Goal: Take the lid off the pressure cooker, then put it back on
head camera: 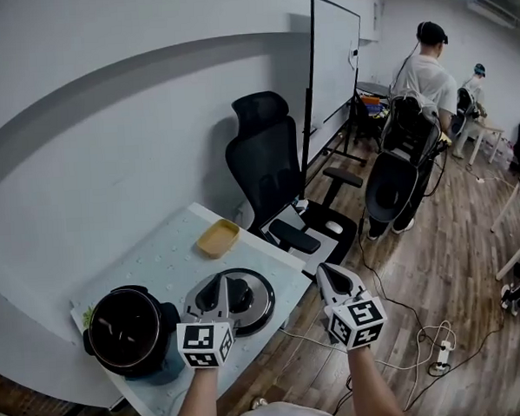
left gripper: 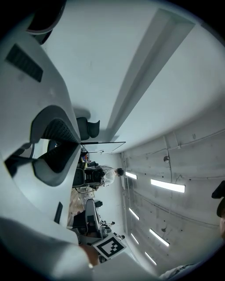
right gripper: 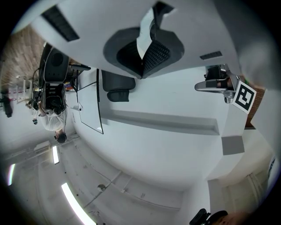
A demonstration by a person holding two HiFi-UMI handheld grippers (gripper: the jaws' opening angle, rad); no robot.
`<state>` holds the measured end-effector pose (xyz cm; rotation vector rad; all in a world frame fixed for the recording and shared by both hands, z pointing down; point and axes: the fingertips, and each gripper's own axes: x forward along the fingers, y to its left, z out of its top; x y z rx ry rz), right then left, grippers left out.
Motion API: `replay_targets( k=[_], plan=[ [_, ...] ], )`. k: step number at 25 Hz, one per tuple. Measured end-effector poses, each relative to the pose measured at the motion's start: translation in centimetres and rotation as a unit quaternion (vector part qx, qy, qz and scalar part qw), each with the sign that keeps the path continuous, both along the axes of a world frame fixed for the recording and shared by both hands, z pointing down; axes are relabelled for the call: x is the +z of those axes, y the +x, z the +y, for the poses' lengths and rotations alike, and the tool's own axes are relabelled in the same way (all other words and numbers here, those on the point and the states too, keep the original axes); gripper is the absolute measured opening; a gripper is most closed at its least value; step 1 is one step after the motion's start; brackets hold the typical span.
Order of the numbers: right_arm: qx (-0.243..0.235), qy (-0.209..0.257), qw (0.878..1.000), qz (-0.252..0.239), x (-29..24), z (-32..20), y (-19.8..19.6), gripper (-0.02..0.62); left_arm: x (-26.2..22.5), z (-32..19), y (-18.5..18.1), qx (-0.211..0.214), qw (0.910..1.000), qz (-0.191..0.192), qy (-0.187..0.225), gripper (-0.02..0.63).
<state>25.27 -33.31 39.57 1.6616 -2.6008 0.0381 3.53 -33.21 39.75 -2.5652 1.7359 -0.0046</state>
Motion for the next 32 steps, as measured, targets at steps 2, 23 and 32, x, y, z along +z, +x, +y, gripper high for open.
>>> replay_targets(
  k=[2,23,32],
  plan=[
    [-0.002,0.002,1.0,-0.001,-0.1,0.1,0.0,0.0,0.0,0.1,-0.1,-0.003,1.0,0.0,-0.001,0.012],
    [-0.012,-0.008,1.0,0.005,0.3,-0.1,-0.5,0.0,2.2,-0.9,1.4,0.028,0.999,0.004,-0.034,0.313],
    [-0.012,-0.012,1.0,0.001,0.7,-0.5,-0.7,0.0,2.5,-1.4,1.6,0.03,0.999,-0.013,-0.03,0.371]
  ],
)
